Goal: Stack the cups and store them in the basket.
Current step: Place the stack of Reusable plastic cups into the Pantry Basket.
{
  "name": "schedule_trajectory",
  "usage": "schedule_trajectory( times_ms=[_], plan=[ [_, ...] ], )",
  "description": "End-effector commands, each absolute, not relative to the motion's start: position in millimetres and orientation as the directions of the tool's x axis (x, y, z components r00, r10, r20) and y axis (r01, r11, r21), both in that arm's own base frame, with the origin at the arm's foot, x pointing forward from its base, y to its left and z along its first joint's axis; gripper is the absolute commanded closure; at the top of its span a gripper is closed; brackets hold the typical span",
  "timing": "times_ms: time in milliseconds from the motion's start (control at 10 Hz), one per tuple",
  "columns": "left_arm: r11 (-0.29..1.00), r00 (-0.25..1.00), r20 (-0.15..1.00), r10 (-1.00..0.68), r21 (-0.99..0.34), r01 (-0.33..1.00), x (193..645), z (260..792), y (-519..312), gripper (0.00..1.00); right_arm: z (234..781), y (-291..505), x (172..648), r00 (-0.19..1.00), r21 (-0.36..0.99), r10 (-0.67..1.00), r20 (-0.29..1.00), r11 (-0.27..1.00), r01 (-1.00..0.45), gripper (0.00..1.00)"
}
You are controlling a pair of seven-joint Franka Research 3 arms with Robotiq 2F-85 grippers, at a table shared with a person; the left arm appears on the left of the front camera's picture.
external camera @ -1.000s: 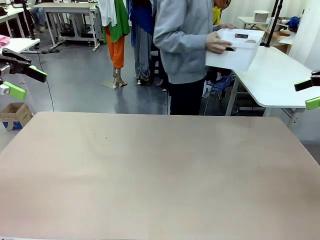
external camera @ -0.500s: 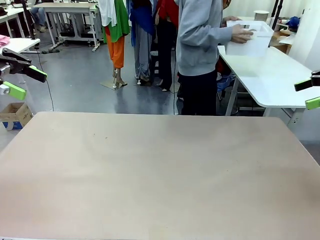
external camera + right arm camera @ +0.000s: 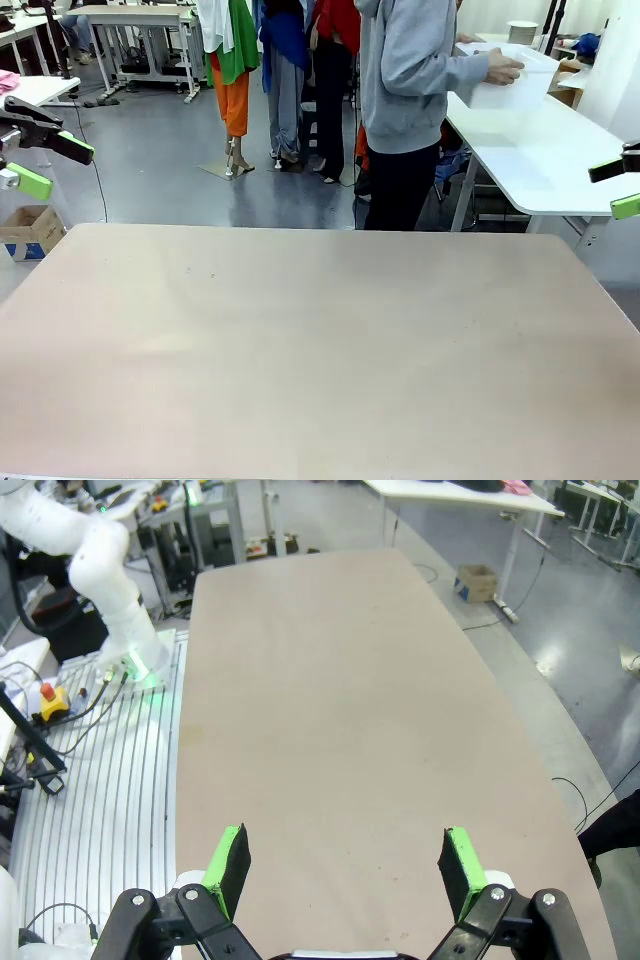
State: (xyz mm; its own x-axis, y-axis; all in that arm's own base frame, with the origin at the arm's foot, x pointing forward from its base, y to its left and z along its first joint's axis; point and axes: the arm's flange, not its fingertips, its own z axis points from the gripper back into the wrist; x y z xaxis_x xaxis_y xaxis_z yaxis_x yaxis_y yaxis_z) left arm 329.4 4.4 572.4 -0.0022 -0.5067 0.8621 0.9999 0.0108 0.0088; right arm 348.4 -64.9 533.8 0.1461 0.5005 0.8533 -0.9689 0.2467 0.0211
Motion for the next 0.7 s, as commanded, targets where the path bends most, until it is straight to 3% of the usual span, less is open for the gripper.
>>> schedule_trajectory(
  times_ms=[0, 600],
  plan=[
    [0.007, 0.001, 0.862, -0.507, 0.002, 1.0, 328.9, 573.7, 4.7, 0.0, 536.7, -65.6, 348.3, 0.129, 0.008, 0.489, 0.862, 0.241, -0.971, 0.0],
    [0.007, 0.001, 0.862, -0.507, 0.002, 1.0, 328.9, 573.7, 4.7, 0.0, 536.7, -65.6, 348.3, 0.129, 0.008, 0.489, 0.862, 0.241, -0.971, 0.0]
  ],
)
